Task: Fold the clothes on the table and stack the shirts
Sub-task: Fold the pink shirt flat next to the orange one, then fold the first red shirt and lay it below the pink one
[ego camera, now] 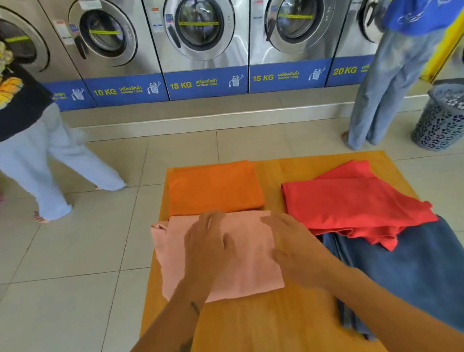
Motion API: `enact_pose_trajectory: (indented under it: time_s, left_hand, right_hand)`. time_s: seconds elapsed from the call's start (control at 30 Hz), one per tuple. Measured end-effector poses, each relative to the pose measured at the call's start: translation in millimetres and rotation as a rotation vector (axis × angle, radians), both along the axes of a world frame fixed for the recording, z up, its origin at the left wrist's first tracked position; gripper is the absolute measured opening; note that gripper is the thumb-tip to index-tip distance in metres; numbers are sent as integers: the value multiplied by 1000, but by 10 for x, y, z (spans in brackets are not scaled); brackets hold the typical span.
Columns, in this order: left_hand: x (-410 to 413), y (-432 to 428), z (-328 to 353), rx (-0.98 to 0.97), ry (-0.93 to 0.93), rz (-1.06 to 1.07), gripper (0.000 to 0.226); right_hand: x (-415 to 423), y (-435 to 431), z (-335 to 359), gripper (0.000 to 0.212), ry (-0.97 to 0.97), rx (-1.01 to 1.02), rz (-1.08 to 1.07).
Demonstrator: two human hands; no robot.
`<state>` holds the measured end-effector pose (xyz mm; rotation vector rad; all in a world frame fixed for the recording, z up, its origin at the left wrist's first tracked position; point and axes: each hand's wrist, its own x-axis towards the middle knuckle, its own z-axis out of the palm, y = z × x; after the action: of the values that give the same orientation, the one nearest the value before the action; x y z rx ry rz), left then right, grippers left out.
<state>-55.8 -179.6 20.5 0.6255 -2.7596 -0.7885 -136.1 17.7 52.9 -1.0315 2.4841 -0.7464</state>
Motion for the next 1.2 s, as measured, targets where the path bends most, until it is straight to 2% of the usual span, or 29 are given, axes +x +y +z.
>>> enact_pose_trajectory:
  time_s: [0.13,0.23,0.3,0.37,0.43,0.53,0.67,0.73,0.9,0.97,1.07,1.2]
  left_hand:
    - [-404,691,243,165,182,-47,45]
    - [-721,1187,294,296,113,-126,54]
    - [-921,1444,236,342,24,-109,59]
    - [-1096,1601,169,415,-31,26,58]
    - [-1251,1665,79,461,-96,172,57]
    - [-1365,1683,-32,459,-222,236,66]
    - [-1377,1716,-37,507,-175,276,69]
    - [-1377,1749,19,465,-141,282,69]
    - [-1381,1885,160,169,-209,265,68]
    - [-1360,1930,229,142,-220,265,65]
    - [-1290,1987,318,92,-179,286,60]
    - [-1035,2038,289,134,-85,237,57]
  right_hand:
    - [-331,860,270,55,148,-215,-174]
    - [-690,1470,312,57,211,-166,-333]
    - [-952,1783,275,60,156,-73,-446]
    - [-1186,1968,228,61,55,-25,-512]
    - [-1360,2046,172,63,-41,-12,-504]
    - [-1493,2021,71,67,-207,-9,-485]
    - [-1531,1910,7,67,-283,-14,-489]
    - [-1519,1861,13,68,-242,-23,-473]
    - [-1438,1795,61,68,3,37,-418]
    - [-1421,1782,79,69,-48,-18,-401]
    - [-1450,1797,113,70,-221,-190,-463]
    - [-1477,1853,87,68,-266,-358,-484]
